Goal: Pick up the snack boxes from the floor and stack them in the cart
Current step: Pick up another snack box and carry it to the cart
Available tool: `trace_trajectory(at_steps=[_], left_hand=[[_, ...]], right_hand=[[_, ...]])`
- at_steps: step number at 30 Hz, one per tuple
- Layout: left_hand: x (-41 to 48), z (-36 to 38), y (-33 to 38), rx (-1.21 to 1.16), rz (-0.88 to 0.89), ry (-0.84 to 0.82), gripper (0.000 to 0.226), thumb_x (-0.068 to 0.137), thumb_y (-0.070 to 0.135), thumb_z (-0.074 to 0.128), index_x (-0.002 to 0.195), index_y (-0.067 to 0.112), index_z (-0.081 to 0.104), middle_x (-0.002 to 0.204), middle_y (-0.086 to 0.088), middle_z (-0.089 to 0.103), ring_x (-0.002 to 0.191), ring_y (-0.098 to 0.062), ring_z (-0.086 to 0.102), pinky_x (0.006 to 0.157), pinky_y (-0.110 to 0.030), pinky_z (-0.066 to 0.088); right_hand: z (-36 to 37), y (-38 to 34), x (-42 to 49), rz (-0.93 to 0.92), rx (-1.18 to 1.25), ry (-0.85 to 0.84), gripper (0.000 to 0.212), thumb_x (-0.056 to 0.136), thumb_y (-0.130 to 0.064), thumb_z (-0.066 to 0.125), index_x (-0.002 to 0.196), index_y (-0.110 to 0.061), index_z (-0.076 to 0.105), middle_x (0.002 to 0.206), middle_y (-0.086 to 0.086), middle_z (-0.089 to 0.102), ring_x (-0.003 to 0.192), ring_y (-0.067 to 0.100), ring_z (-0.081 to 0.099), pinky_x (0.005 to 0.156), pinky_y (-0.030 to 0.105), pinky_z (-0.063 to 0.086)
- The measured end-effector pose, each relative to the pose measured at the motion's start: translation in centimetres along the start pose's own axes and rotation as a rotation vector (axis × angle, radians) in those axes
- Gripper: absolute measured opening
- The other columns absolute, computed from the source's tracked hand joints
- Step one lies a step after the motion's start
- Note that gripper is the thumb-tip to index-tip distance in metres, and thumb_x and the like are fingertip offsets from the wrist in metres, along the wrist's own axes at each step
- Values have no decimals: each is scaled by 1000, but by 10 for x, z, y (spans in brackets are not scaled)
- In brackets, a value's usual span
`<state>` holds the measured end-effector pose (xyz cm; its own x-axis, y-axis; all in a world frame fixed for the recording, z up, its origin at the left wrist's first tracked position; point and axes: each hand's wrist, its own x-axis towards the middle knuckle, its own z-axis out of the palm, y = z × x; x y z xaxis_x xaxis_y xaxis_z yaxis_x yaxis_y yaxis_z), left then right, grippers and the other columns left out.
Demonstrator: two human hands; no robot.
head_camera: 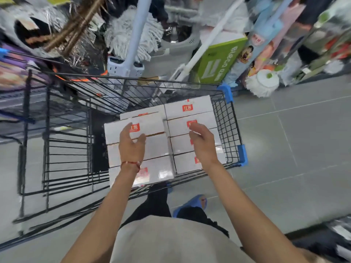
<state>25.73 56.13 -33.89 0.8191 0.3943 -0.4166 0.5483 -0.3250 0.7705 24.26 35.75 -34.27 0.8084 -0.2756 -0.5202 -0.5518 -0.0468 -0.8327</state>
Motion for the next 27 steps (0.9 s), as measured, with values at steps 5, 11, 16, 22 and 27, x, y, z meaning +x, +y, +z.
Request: trace_trajectory(at_steps=[5,11,16,22,27], left_hand=[[-54,42,53,-69,172,-155,36,96,5,63,132,9,61,133,-6,63,127,-22,57,108,-33,45],[-129,100,116,-156,330,-362,28,95,0,61,119,15,65,118,-6,70,101,-10,64,84,-14,49],[-213,164,162,-196,474,-592,26,95,-5,60,115,11,66,109,-5,71,96,-3,66,93,-20,50],[-290,233,204,-165,611,-824,28,94,-5,61,112,15,66,103,2,71,95,-5,65,88,-23,46],[-339,277,240,-126,724,-935,30,95,3,63,108,28,68,106,11,73,102,-2,66,94,-28,51]], right_hand=[[-71,-12,-31,-72,137,78,27,101,4,58,123,-9,67,123,10,69,102,10,65,77,9,53],[-161,-12,-69,-149,309,185,23,101,0,62,118,-15,67,105,-4,72,92,0,68,83,14,50],[-246,-6,-104,-217,359,294,22,100,-8,64,117,-21,68,122,11,73,107,14,66,98,28,49],[-345,-11,-144,-259,412,459,25,100,-4,63,109,-27,68,120,9,74,103,10,66,95,25,48],[-418,-20,-170,-274,480,601,20,99,-14,68,118,-21,72,119,7,76,107,17,70,101,32,51]])
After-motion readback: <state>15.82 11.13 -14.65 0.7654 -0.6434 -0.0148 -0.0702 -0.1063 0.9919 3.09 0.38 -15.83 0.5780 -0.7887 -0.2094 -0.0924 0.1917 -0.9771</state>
